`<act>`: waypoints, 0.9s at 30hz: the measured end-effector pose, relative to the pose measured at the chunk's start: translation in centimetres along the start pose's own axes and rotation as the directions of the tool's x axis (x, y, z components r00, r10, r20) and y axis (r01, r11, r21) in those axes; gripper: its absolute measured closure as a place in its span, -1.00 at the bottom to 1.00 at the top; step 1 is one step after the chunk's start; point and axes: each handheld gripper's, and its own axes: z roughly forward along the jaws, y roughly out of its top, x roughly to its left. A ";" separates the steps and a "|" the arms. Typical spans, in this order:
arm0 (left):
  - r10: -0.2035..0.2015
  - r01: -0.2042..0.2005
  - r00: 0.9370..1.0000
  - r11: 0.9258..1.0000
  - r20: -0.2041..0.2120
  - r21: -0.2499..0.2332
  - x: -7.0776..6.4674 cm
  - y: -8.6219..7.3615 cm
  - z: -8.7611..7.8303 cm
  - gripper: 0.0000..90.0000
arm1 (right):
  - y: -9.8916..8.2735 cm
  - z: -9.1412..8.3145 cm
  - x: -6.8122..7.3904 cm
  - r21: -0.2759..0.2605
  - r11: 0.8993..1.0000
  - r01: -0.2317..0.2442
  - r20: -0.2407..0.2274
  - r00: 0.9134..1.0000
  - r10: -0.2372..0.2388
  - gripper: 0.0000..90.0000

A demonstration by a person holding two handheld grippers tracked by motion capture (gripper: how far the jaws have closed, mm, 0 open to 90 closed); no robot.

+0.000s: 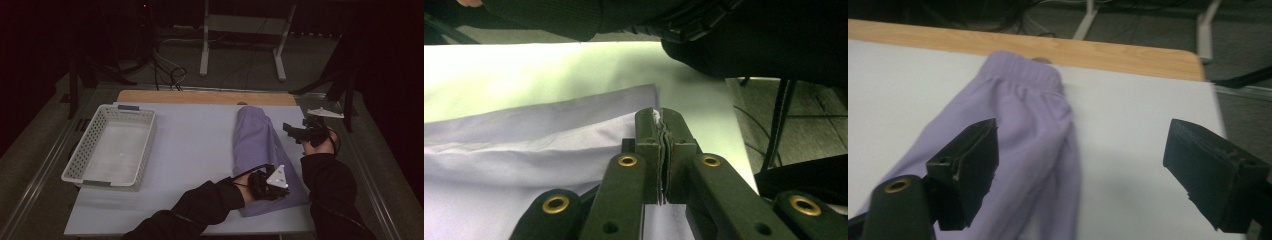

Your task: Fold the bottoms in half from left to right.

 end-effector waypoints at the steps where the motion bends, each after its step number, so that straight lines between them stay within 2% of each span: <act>1: 0.010 -0.010 1.000 1.000 0.008 0.013 -0.2 0.2 0.5 0.94 | -0.1 -0.3 -0.2 0.001 1.000 0.004 -0.010 1.000 -0.004 -0.68; 5: 0.024 -0.026 0.999 0.999 0.047 0.030 -0.7 0.3 1.4 0.86 | -0.5 -1.6 -0.4 -0.019 1.000 0.013 -0.012 1.000 -0.013 -0.70; 7: 0.020 -0.021 0.998 1.000 0.053 0.019 -0.7 0.2 1.3 0.59 | -0.6 -2.2 -0.2 -0.034 0.999 0.029 -0.010 1.000 -0.029 -0.70; 8: 0.016 -0.016 0.999 1.000 0.046 0.012 -0.7 0.1 1.1 0.35 | -0.5 -2.6 -0.1 -0.037 0.998 0.045 -0.018 0.999 -0.046 -0.70; 11: -0.010 0.010 1.000 1.000 0.011 0.003 -0.3 -0.2 0.0 -0.11 | -0.6 -3.4 0.5 -0.067 0.994 0.091 -0.014 0.996 -0.092 -0.71; 14: -0.044 0.044 0.999 0.999 -0.017 -0.003 0.2 -0.5 -1.2 -0.39 | -0.8 -4.2 1.2 -0.096 0.988 0.119 -0.037 0.992 -0.123 -0.71; 15: -0.066 0.066 0.998 0.998 -0.019 -0.003 0.4 -0.7 -1.8 -0.46 | -0.9 -4.4 1.4 -0.105 0.987 0.122 -0.045 0.991 -0.127 -0.71; 16: -0.072 0.072 0.997 0.997 -0.023 -0.004 0.5 -0.8 -2.1 -0.53 | -1.1 -4.8 1.7 -0.118 0.984 0.132 -0.063 0.988 -0.140 -0.72; 18: -0.067 0.067 0.997 0.998 -0.028 -0.009 0.6 -1.4 -3.1 -0.68 | -1.4 -5.4 2.4 -0.127 0.981 0.146 -0.067 0.986 -0.155 -0.73; 19: -0.070 0.070 0.997 0.997 -0.042 -0.012 0.7 -1.7 -3.7 -0.67 | -1.5 -5.5 2.5 -0.124 0.982 0.143 -0.073 0.986 -0.152 -0.74; 22: -0.086 0.085 0.995 0.996 -0.047 -0.020 0.8 -2.7 -5.1 -0.68 | -2.4 -6.4 3.5 -0.096 0.985 0.142 -0.083 0.985 -0.150 -0.77; 23: -0.092 0.091 0.994 0.996 -0.056 -0.020 0.7 -3.1 -5.7 -0.69 | -2.6 -6.6 3.7 -0.091 0.987 0.134 -0.099 0.985 -0.143 -0.77; 27: -0.100 0.099 0.994 0.995 -0.050 -0.016 0.1 -4.6 -7.3 -0.73 | -4.1 -8.1 4.7 -0.062 0.992 0.107 -0.135 0.984 -0.114 -0.77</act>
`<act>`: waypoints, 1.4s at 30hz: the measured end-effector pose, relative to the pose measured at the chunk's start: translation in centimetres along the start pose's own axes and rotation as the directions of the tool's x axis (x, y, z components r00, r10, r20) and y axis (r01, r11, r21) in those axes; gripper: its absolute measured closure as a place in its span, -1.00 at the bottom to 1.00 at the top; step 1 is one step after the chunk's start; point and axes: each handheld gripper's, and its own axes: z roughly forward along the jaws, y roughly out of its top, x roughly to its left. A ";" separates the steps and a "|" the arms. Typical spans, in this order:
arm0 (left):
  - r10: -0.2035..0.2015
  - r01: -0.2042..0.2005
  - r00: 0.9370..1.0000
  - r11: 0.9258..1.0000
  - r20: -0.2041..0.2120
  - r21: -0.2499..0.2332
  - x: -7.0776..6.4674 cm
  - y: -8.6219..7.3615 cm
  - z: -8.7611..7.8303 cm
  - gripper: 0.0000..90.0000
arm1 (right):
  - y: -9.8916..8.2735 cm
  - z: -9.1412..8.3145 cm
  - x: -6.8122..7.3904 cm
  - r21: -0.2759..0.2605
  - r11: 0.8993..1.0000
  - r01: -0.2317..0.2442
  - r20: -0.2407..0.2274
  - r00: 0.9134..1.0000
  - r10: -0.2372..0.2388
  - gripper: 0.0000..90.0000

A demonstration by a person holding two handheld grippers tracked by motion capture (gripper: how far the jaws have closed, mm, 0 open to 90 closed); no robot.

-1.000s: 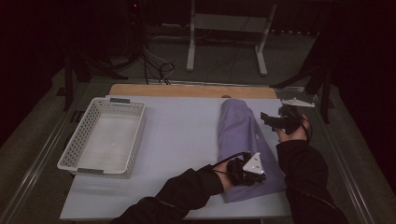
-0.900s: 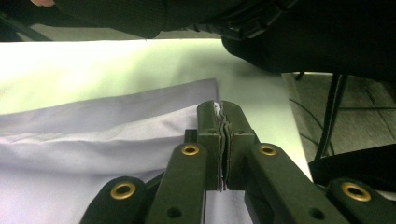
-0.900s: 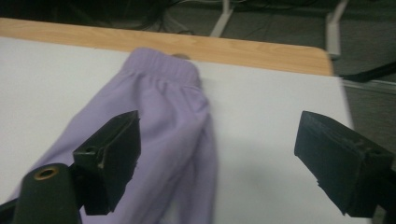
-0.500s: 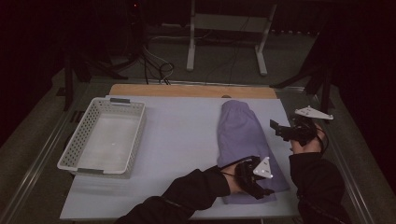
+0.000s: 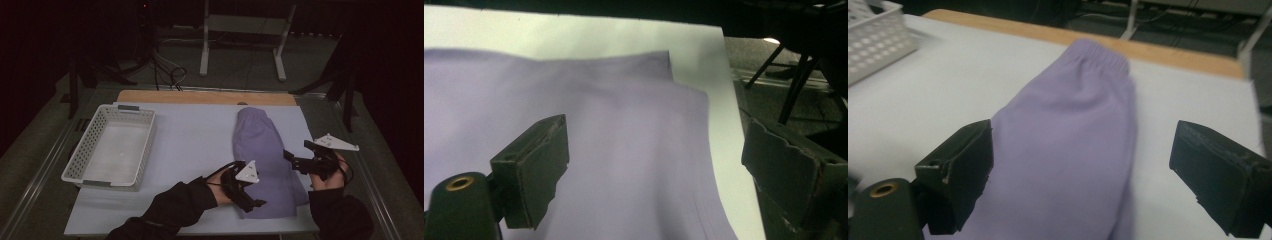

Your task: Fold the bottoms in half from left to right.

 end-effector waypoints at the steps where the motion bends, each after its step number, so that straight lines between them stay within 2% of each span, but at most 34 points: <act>1: -0.003 0.003 1.000 1.000 0.003 -0.001 -0.2 -0.3 -0.2 -0.73 | -0.6 -0.5 0.4 0.012 1.000 -0.013 -0.010 1.000 0.013 -0.77; 4: 0.015 -0.015 1.000 1.000 0.013 0.012 -1.2 -1.5 -0.9 -0.69 | -2.3 -1.4 1.5 0.035 0.999 -0.022 -0.017 1.000 0.022 -0.79; 6: 0.023 -0.023 0.999 1.000 0.027 0.018 -2.0 -2.2 -1.0 -0.65 | -3.5 -1.8 2.0 0.051 0.998 -0.038 -0.002 0.999 0.038 -0.79; 8: 0.028 -0.028 0.999 0.999 0.038 0.016 -2.6 -2.8 -1.0 -0.64 | -4.9 -2.4 2.2 0.066 0.995 -0.073 -0.028 0.997 0.075 -0.61; 10: 0.032 -0.034 0.998 0.999 0.052 0.029 -3.1 -3.3 -0.8 -0.55 | -6.1 -3.1 2.2 0.098 0.990 -0.103 -0.017 0.994 0.105 -0.32; 12: 0.035 -0.038 0.997 0.998 0.065 0.045 -3.5 -3.9 -0.4 -0.53 | -7.4 -3.6 2.3 0.134 0.983 -0.127 -0.001 0.992 0.128 -0.15; 13: 0.037 -0.040 0.997 0.998 0.072 0.047 -3.6 -4.2 -0.3 -0.47 | -8.1 -3.8 2.3 0.162 0.977 -0.140 -0.003 0.990 0.143 0.00; 17: 0.033 -0.039 0.996 0.996 0.087 0.075 -3.8 -5.4 0.6 -0.32 | -10.1 -3.9 2.1 0.239 0.949 -0.204 0.019 0.978 0.206 0.10; 19: 0.036 -0.044 0.995 0.995 0.091 0.090 -3.9 -5.9 0.9 -0.17 | -10.7 -3.7 1.9 0.280 0.935 -0.216 0.034 0.976 0.215 0.12; 21: 0.035 -0.044 0.995 0.994 0.089 0.100 -3.9 -6.1 1.1 -0.01 | -10.9 -3.6 1.8 0.290 0.931 -0.220 0.039 0.975 0.218 0.13; 22: 0.043 -0.052 0.995 0.992 0.085 0.111 -3.9 -6.3 1.3 -0.01 | -11.2 -3.4 1.8 0.305 0.925 -0.227 0.036 0.973 0.227 0.18; 23: 0.047 -0.057 0.995 0.991 0.083 0.119 -3.9 -6.4 1.3 0.10 | -11.3 -3.1 2.0 0.334 0.915 -0.225 0.036 0.973 0.226 0.25; 24: 0.046 -0.055 0.996 0.991 0.080 0.123 -3.8 -6.5 1.4 0.16 | -11.4 -2.9 2.0 0.346 0.912 -0.219 0.045 0.975 0.217 0.28; 25: 0.044 -0.053 0.997 0.989 0.064 0.135 -3.7 -6.6 1.5 0.21 | -11.4 -2.7 2.0 0.354 0.908 -0.224 0.046 0.974 0.223 0.32; 28: 0.044 -0.052 0.998 0.987 0.054 0.151 -3.4 -6.7 1.7 0.36 | -11.6 -2.4 2.0 0.377 0.897 -0.228 0.040 0.972 0.230 0.44; 31: 0.048 -0.054 0.998 0.987 0.045 0.150 -3.3 -6.7 1.7 0.50 | -11.5 -2.2 2.0 0.380 0.898 -0.221 0.029 0.974 0.227 0.55; 33: 0.055 -0.060 0.998 0.987 0.037 0.149 -3.2 -6.7 1.7 0.60 | -11.4 -2.0 2.3 0.384 0.901 -0.202 0.024 0.978 0.209 0.64; 34: 0.058 -0.062 0.998 0.987 0.030 0.150 -3.2 -6.7 1.7 0.68 | -11.4 -1.9 2.4 0.388 0.902 -0.192 0.024 0.980 0.198 0.81; 36: 0.060 -0.062 0.998 0.988 0.023 0.142 -3.2 -6.6 1.6 0.91 | -11.2 -1.9 2.6 0.386 0.904 -0.185 0.022 0.981 0.192 0.98; 39: 0.063 -0.065 0.998 0.991 0.021 0.119 -3.3 -6.0 1.2 0.98 | -10.7 -2.5 2.7 0.353 0.917 -0.187 0.024 0.981 0.191 0.99; 40: 0.067 -0.069 0.998 0.991 0.023 0.114 -3.3 -5.8 1.0 0.98 | -10.2 -3.0 2.6 0.322 0.927 -0.193 0.031 0.981 0.193 0.99; 42: 0.066 -0.069 0.997 0.993 0.031 0.097 -3.3 -5.2 0.7 0.98 | -9.8 -3.6 2.4 0.300 0.933 -0.199 0.037 0.980 0.197 0.99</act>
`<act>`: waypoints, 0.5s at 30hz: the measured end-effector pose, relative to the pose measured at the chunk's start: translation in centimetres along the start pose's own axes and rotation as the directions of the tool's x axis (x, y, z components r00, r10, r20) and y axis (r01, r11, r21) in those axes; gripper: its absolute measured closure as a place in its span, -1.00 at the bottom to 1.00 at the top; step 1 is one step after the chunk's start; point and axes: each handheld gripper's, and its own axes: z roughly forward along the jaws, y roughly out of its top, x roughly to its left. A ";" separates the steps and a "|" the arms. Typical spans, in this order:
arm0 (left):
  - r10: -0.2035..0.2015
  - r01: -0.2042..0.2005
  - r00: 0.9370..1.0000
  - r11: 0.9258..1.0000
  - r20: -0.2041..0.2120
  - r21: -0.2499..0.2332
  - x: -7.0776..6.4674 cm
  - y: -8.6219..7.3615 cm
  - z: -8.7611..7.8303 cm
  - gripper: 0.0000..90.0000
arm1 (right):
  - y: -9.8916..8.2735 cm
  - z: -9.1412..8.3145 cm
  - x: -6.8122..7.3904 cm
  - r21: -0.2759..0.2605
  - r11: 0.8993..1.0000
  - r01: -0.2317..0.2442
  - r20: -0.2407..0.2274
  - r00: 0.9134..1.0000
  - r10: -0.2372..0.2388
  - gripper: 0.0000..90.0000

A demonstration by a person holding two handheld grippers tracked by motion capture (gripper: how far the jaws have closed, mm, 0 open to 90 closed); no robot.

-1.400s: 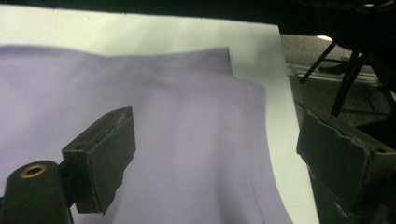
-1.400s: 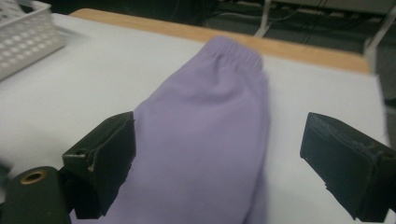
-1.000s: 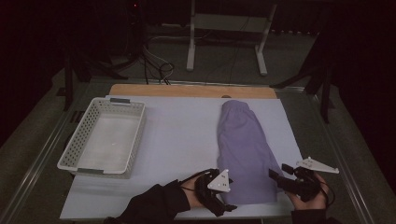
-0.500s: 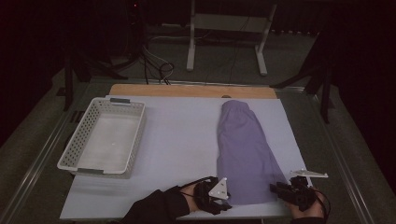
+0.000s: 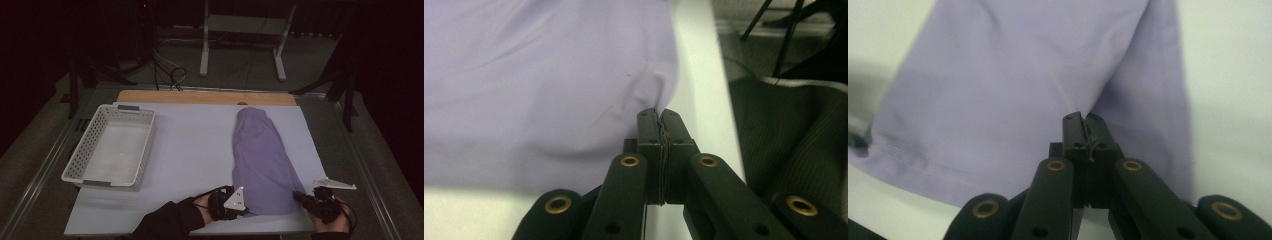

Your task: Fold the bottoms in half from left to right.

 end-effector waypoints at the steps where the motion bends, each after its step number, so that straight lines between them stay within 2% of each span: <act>1: 0.003 -0.003 1.000 1.000 0.000 -0.004 0.0 0.2 -0.1 0.98 | 0.2 -0.4 -0.1 -0.014 1.000 -0.002 0.004 1.000 0.002 0.99; 5: 0.017 -0.016 1.000 1.000 0.013 -0.018 -0.1 1.2 -0.2 0.98 | 0.9 -1.6 -0.8 -0.056 0.998 -0.016 0.031 0.999 0.018 0.99; 8: 0.034 -0.034 0.999 0.999 0.023 -0.009 -0.3 1.5 0.5 0.98 | 1.1 -2.0 -1.2 -0.062 0.998 -0.017 0.050 0.999 0.020 0.99; 12: 0.031 -0.031 0.999 1.000 0.033 0.001 -0.3 1.6 1.4 0.98 | 1.0 -2.1 -1.7 -0.052 0.998 -0.022 0.068 0.997 0.025 0.99; 15: 0.012 -0.013 0.999 1.000 0.045 0.012 0.0 1.3 1.9 0.98 | 0.8 -1.8 -2.0 -0.034 0.999 -0.021 0.087 0.996 0.024 0.99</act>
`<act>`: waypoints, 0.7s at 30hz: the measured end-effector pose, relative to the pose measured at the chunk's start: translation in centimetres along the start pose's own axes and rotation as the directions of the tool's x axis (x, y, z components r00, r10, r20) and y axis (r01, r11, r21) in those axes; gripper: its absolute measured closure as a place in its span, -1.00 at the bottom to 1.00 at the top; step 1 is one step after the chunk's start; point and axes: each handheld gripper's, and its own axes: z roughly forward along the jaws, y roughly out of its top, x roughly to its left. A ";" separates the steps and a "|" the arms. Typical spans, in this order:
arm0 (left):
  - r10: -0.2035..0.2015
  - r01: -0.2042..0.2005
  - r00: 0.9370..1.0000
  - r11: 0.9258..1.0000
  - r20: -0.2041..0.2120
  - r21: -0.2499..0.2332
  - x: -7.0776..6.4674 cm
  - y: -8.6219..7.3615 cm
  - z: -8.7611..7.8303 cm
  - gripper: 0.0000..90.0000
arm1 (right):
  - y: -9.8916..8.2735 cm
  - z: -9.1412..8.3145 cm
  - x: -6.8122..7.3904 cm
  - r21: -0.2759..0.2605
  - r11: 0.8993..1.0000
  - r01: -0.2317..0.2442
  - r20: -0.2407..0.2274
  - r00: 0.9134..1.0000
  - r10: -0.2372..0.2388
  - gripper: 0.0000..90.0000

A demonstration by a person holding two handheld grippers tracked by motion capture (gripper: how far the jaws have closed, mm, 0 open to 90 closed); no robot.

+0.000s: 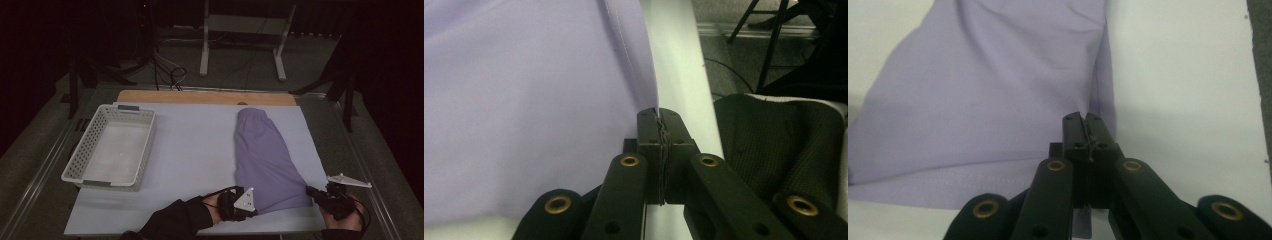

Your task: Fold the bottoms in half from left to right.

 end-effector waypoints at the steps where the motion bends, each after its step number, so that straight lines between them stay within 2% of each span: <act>1: -0.008 0.008 1.000 1.000 0.006 0.007 0.1 -0.2 0.2 0.98 | -0.1 0.1 0.0 0.003 1.000 0.000 0.005 1.000 0.000 0.99; 5: -0.034 0.034 0.999 0.999 0.022 0.017 0.3 -0.9 0.6 0.94 | -0.5 0.8 -0.1 0.035 0.999 0.006 0.005 1.000 -0.006 0.99; 6: -0.038 0.037 0.999 0.999 0.024 0.019 0.3 -1.0 0.6 0.94 | -0.6 0.9 -0.2 0.044 0.999 0.016 0.020 1.000 -0.017 0.99; 11: -0.051 0.051 0.998 0.998 0.025 0.028 0.4 -1.6 0.3 0.87 | -1.0 1.2 -0.5 0.074 0.997 -0.005 0.025 1.000 0.003 0.94; 15: -0.063 0.061 0.996 0.997 0.062 0.042 0.3 -1.9 0.0 0.74 | -1.1 1.5 -0.5 0.085 0.996 -0.003 0.047 0.999 -0.001 0.67; 16: -0.057 0.054 0.996 0.998 0.063 0.044 0.2 -1.9 -0.1 0.68 | -1.1 1.4 -0.5 0.076 0.997 0.001 0.055 0.998 -0.005 0.59; 18: -0.050 0.048 0.997 0.998 0.060 0.033 0.1 -1.9 -0.7 0.40 | -0.9 1.3 -0.4 0.056 0.998 0.006 0.055 0.998 -0.009 0.40; 21: -0.041 0.041 0.999 0.999 0.014 -0.001 0.1 -1.9 -1.7 -0.08 | -0.4 1.1 -0.3 0.020 1.000 0.010 0.050 0.999 -0.011 0.20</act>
